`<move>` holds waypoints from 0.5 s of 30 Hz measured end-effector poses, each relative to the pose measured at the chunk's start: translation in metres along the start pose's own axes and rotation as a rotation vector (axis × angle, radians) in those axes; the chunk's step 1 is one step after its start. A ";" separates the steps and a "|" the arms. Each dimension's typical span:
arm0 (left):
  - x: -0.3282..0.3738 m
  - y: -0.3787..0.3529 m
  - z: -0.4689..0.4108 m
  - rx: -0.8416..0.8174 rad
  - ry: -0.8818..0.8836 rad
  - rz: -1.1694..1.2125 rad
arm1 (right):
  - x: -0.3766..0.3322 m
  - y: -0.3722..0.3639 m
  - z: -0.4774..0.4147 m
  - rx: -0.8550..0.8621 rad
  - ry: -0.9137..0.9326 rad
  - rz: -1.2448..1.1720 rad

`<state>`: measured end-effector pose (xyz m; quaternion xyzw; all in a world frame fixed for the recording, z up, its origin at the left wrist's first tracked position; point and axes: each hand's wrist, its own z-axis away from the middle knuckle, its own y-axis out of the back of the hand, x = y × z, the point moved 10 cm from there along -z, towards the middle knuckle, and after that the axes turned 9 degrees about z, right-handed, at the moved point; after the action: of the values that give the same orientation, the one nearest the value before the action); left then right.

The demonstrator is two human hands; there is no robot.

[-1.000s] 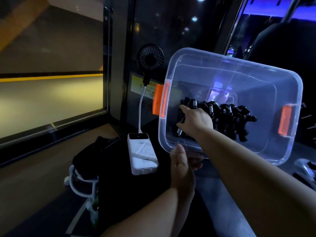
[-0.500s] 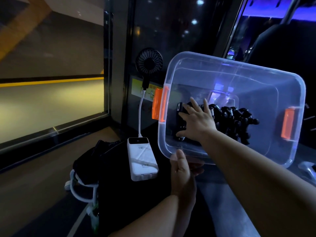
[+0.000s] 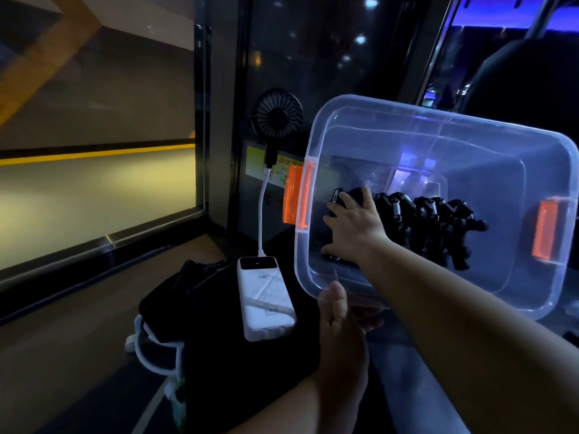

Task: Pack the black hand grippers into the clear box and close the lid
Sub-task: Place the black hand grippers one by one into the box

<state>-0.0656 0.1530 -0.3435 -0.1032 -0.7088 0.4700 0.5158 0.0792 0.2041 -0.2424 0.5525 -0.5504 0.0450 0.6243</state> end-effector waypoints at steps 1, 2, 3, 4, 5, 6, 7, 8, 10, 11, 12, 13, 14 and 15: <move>-0.001 0.000 0.000 -0.003 0.004 -0.009 | 0.000 0.001 0.000 0.006 -0.014 0.002; -0.001 0.000 0.001 -0.007 0.006 -0.016 | 0.001 0.001 -0.001 0.011 -0.027 0.005; -0.001 0.000 0.001 -0.009 0.008 -0.019 | 0.001 0.002 -0.001 0.013 -0.036 0.008; 0.000 0.000 0.000 -0.004 0.010 -0.015 | 0.001 0.003 -0.002 0.010 -0.042 0.011; 0.000 0.000 -0.001 0.004 0.014 -0.006 | 0.000 0.003 -0.003 0.004 -0.046 0.014; 0.000 0.000 -0.001 0.009 0.017 -0.001 | 0.000 0.003 -0.004 -0.001 -0.049 0.017; 0.000 0.000 -0.002 0.009 0.018 -0.001 | 0.000 0.003 -0.004 -0.004 -0.052 0.019; 0.000 -0.001 -0.002 0.009 0.015 -0.004 | 0.000 0.003 -0.004 -0.003 -0.055 0.017; 0.000 0.000 -0.001 0.012 0.004 -0.006 | 0.001 0.002 -0.004 -0.002 -0.057 -0.002; 0.000 0.000 -0.001 0.014 0.002 -0.006 | 0.001 0.001 -0.004 -0.004 -0.055 -0.014; -0.001 0.001 -0.001 0.014 0.005 -0.007 | 0.001 0.001 -0.004 -0.009 -0.054 -0.020; -0.002 0.002 -0.001 0.016 0.012 -0.009 | 0.001 0.001 -0.004 -0.015 -0.054 -0.020; -0.003 0.002 -0.002 0.020 0.020 -0.012 | 0.001 0.001 -0.004 -0.024 -0.056 -0.016; -0.004 0.003 -0.002 0.022 0.025 -0.018 | 0.000 0.001 -0.005 -0.035 -0.061 -0.010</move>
<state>-0.0637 0.1533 -0.3480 -0.0970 -0.6980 0.4717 0.5299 0.0817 0.2081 -0.2409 0.5452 -0.5672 0.0155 0.6171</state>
